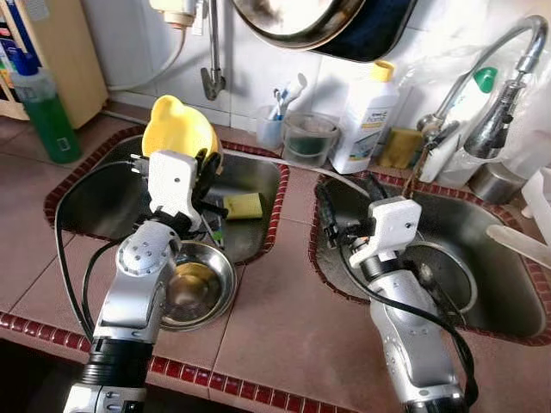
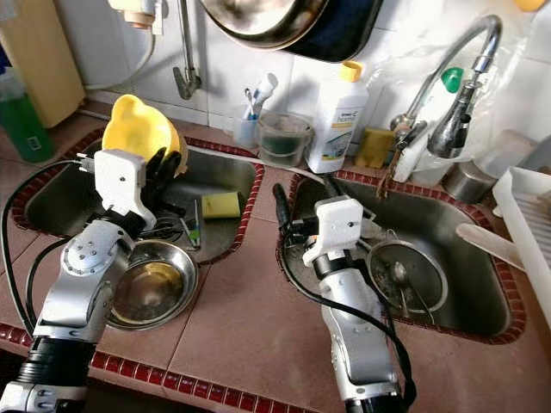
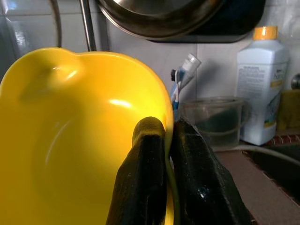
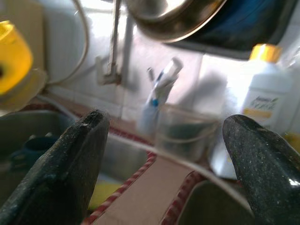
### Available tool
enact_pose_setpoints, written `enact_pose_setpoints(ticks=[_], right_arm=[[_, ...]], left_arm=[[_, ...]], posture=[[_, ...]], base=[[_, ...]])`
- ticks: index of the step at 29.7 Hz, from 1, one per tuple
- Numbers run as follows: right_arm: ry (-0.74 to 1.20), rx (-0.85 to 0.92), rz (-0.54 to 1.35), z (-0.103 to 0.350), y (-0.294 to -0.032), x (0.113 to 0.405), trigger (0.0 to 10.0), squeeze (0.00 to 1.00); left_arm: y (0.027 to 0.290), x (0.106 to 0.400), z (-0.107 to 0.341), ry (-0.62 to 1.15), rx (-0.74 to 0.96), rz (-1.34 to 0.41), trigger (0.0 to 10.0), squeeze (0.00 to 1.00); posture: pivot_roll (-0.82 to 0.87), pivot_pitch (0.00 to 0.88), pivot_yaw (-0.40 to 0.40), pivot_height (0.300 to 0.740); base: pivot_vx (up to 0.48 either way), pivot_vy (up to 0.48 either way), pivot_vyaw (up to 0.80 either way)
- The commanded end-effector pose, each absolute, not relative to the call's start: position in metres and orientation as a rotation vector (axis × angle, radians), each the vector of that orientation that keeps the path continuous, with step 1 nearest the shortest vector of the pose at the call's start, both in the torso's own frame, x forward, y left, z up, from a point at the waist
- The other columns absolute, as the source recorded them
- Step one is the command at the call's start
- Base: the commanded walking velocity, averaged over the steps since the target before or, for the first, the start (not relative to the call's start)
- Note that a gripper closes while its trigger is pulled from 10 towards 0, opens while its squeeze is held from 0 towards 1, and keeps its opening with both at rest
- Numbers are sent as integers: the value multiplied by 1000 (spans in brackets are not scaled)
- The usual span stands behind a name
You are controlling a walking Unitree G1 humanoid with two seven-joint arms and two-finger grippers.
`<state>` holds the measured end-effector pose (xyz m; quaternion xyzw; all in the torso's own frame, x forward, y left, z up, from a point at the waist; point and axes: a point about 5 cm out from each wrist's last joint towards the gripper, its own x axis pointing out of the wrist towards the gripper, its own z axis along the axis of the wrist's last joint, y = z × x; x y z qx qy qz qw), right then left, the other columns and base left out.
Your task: Kitchen organization
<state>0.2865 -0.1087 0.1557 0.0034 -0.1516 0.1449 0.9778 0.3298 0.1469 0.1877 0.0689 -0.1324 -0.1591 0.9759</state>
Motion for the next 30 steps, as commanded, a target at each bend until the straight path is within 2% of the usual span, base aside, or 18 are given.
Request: enact_pose_setpoints(ticks=[1,10,19,30], right_arm=[[-263,17,312,152,-107,282,10000,0],[-98,2,450,131,-94,256,10000,0],[-62,6,555,133,-86,233,10000,0],[-2,63,660,138,-78,208,10000,0]], left_arm=[[142,332,193,-293,179,-354,10000,0],[143,338,182,-257,231,-392,10000,0],[146,349,165,-141,282,-373,10000,0],[142,358,168,-121,317,-411,10000,0]], posture=[[-170,92,-93,740],[-177,131,-102,740],[-194,187,-106,740],[-212,232,-91,740]], base=[[0,0,0],[0,0,0],[0,0,0],[0,0,0]])
